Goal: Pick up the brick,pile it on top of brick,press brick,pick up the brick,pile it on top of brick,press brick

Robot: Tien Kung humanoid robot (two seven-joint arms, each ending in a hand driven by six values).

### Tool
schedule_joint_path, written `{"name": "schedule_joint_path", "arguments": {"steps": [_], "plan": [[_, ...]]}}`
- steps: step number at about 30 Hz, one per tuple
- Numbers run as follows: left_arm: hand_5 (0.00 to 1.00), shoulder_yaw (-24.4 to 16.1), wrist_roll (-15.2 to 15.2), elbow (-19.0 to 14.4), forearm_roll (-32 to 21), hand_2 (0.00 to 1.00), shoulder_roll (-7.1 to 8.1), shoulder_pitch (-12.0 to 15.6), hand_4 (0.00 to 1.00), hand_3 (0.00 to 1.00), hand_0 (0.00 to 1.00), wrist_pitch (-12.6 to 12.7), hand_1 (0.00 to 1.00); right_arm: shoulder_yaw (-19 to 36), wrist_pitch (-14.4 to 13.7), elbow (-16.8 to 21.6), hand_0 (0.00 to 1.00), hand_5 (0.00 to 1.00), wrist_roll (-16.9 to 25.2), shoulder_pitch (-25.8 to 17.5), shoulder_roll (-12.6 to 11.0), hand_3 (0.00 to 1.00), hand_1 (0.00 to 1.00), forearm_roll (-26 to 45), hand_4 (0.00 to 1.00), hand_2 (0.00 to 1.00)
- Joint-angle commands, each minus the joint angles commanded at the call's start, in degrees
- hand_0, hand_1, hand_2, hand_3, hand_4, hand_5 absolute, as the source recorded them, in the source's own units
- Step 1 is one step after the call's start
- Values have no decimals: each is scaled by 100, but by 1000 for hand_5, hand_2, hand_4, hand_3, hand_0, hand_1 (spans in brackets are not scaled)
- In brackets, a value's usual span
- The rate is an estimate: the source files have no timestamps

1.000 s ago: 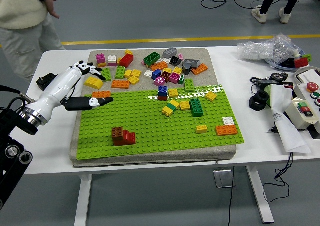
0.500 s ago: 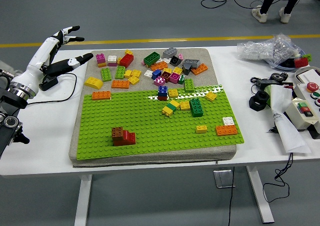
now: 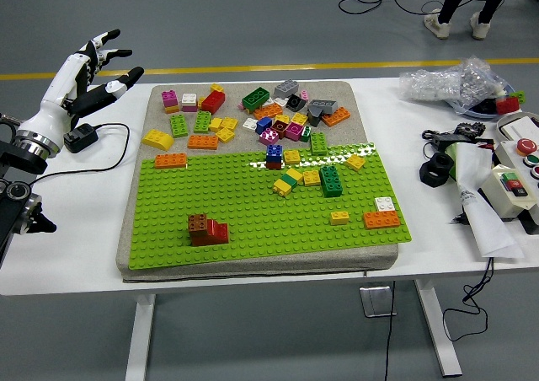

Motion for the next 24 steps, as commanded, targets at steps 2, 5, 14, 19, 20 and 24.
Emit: {"name": "schedule_joint_path", "arguments": {"steps": [2,5,14,19,20,24], "plan": [[512,1,-2,5,-17,822,2,-11,823,968,939,4,944,1,-3,0,761,683,-1,2,-2,737,676,5,998,718],[512,-11,-12,51,-85,822,20,-58,823,968,939,27,944,10,-18,0,761,683,-6,2,-1,737,676,25,998,718],[484,-28,17,32,-140,831,41,-96,791,969,973,65,998,38,-64,0,761,683,-13,46,-54,737,676,30,998,718],[486,-52,49,9,-193,851,64,-78,793,976,998,65,998,68,-106,0,761,683,-23,57,-39,737,676,-1,998,718],[486,-63,50,-5,-234,851,75,-76,793,976,998,71,998,68,-127,0,761,683,-14,66,-31,737,676,-3,998,718],[486,-69,62,-50,-323,851,104,-60,793,976,998,81,998,63,-178,0,761,683,-8,87,-26,737,676,2,998,718]]}}
